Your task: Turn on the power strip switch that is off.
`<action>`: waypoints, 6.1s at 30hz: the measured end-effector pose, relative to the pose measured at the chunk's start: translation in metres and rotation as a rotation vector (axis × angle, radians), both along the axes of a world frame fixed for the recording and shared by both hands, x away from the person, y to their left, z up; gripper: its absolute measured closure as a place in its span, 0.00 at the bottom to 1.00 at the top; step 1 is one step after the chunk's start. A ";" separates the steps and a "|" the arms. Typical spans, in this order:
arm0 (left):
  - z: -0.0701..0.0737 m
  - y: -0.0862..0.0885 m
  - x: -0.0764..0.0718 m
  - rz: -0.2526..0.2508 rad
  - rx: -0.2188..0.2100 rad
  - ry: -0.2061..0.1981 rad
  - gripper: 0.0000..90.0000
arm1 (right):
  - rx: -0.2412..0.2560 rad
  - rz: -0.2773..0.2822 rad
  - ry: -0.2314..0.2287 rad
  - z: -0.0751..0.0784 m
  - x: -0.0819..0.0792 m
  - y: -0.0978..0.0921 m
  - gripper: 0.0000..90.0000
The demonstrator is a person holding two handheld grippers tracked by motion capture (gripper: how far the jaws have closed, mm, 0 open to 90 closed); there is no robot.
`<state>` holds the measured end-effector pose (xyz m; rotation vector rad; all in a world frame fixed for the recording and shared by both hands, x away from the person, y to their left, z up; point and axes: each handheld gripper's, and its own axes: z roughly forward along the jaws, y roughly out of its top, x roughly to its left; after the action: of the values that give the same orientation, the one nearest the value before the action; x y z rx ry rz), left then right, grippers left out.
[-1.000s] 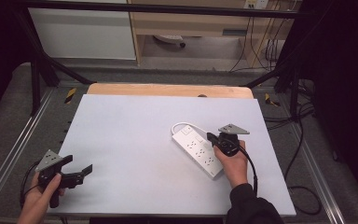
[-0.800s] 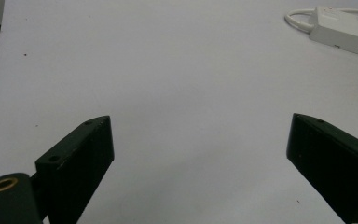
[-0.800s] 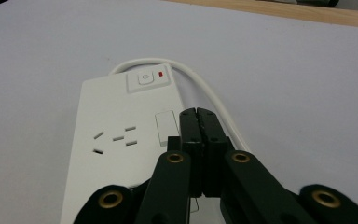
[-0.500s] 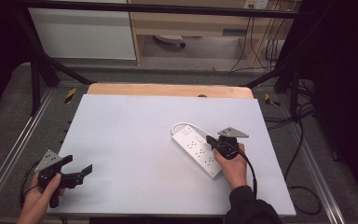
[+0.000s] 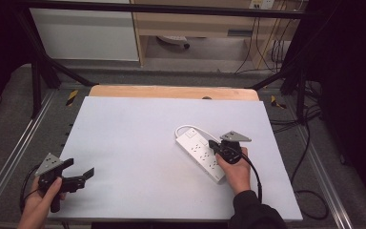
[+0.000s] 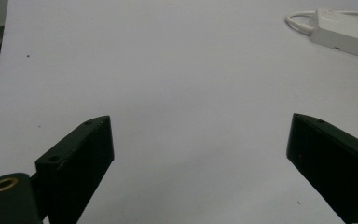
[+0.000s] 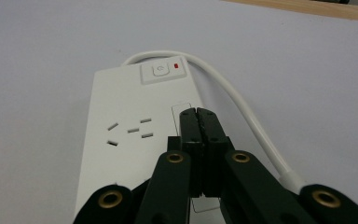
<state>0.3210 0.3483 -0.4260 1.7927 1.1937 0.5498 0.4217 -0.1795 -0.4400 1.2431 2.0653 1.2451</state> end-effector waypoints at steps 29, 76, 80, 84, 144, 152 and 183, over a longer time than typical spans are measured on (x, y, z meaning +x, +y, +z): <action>0.000 -0.001 0.000 -0.007 0.001 -0.003 0.08 | -0.010 0.002 0.020 -0.006 -0.001 0.001 1.00; 0.000 -0.001 0.000 -0.012 0.000 -0.002 0.08 | -0.010 0.012 0.033 -0.008 0.001 0.003 1.00; 0.000 -0.001 0.000 -0.012 0.000 -0.002 0.08 | -0.009 0.013 0.035 -0.008 0.001 0.003 1.00; 0.000 -0.001 0.000 -0.014 0.000 -0.002 0.08 | -0.006 0.010 0.035 -0.008 0.001 0.002 1.00; -0.001 -0.001 0.000 0.001 0.003 0.013 0.08 | 0.076 -0.034 -0.018 0.017 -0.003 0.000 0.37; -0.001 -0.001 0.000 0.002 0.002 0.013 0.08 | 0.068 -0.040 -0.020 0.021 -0.003 0.001 0.22; -0.001 -0.001 0.000 -0.004 0.008 0.009 0.08 | 0.055 -0.099 -0.130 0.061 -0.021 -0.021 0.04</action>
<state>0.3206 0.3476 -0.4268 1.8058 1.1958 0.5453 0.4008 -0.2009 -0.3792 1.2376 1.8673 1.3090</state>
